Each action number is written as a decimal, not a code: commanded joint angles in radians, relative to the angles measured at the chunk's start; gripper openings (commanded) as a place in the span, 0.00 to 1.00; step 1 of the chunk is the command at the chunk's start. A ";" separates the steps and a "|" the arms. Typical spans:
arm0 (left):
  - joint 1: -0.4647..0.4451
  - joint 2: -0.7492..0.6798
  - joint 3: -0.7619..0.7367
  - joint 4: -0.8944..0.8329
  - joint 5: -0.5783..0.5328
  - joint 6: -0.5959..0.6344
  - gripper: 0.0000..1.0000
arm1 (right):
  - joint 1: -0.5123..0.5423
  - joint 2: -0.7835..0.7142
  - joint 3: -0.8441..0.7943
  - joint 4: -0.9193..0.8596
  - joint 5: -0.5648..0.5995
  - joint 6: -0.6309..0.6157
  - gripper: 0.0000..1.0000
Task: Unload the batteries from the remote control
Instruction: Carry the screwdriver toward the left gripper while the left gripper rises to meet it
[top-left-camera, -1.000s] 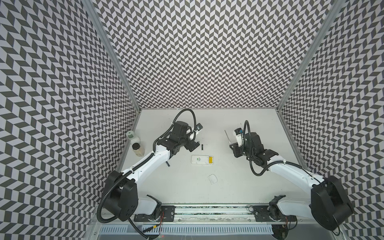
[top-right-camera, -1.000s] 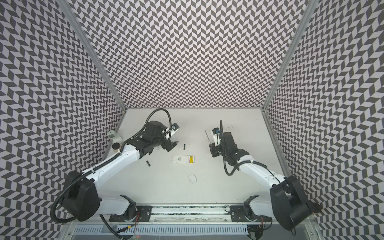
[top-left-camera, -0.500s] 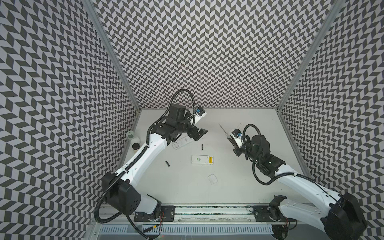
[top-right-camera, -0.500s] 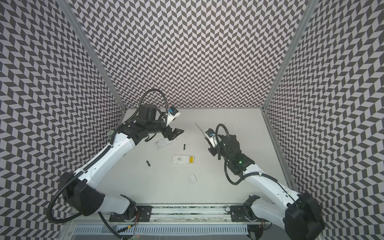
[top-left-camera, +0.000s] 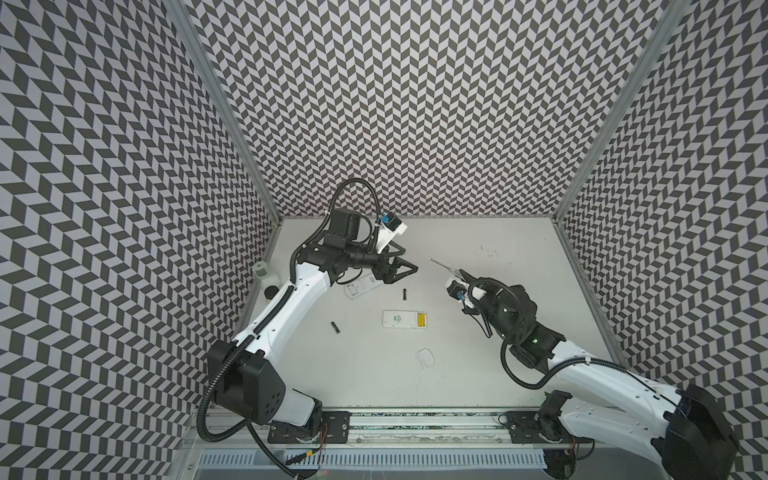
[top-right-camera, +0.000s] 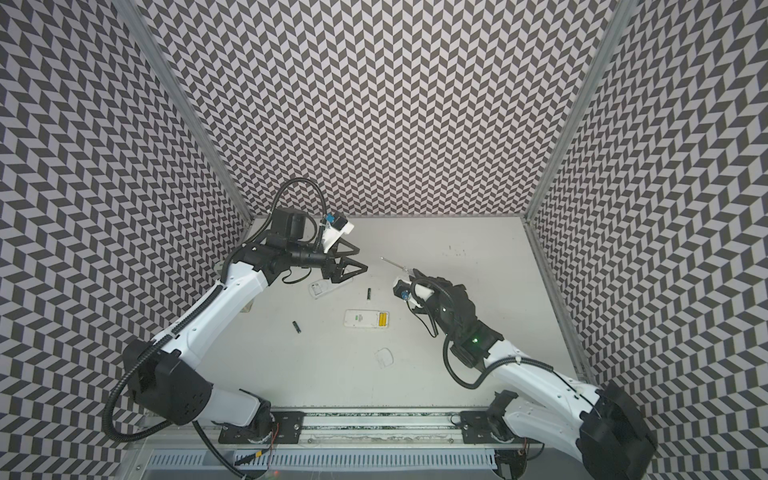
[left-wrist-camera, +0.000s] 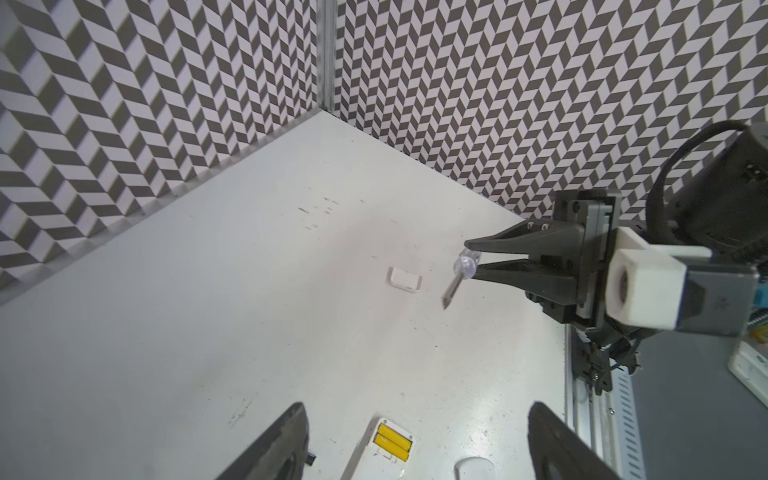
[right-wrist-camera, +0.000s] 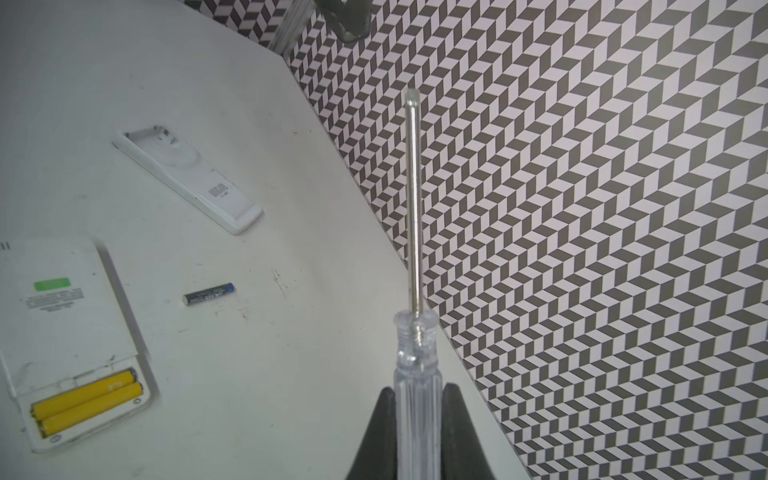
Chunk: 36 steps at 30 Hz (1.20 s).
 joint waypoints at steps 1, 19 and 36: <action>0.006 0.007 -0.001 0.012 0.093 -0.006 0.82 | 0.029 0.013 0.001 0.117 0.098 -0.115 0.04; -0.008 0.070 -0.162 0.303 0.204 -0.339 0.57 | 0.109 0.119 -0.018 0.275 0.128 -0.201 0.03; -0.016 0.078 -0.158 0.290 0.189 -0.335 0.00 | 0.158 0.160 0.004 0.258 0.153 -0.194 0.03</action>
